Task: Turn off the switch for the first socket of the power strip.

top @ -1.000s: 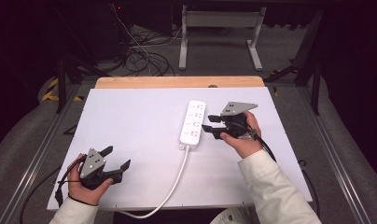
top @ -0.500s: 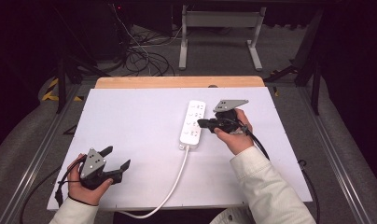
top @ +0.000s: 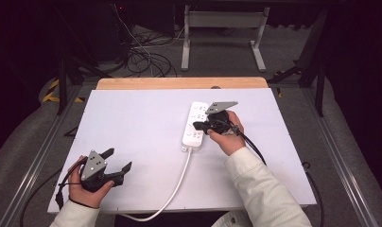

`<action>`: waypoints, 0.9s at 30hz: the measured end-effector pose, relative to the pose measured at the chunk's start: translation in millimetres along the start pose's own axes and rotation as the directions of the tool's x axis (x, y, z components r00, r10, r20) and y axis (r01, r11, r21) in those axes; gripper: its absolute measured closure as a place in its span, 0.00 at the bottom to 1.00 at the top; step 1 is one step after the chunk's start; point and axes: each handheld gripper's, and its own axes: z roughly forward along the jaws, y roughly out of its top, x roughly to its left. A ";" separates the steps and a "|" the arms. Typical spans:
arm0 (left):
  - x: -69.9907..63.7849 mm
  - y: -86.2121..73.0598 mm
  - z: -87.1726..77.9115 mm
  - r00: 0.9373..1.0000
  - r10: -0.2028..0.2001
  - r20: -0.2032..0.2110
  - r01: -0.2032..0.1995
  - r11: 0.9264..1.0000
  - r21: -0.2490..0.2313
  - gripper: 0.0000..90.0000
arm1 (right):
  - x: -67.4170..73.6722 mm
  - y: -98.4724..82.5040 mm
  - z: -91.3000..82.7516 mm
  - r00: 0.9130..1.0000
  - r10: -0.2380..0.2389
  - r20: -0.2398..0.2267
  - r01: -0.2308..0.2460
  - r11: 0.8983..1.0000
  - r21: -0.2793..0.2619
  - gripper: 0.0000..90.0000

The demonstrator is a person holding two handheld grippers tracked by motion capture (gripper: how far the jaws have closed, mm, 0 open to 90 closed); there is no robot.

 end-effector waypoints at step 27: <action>0.3 -0.4 0.5 1.000 0.000 0.001 0.000 1.000 0.004 0.24 | 3.2 -17.0 45.1 1.000 -0.013 0.016 0.012 0.999 0.038 1.00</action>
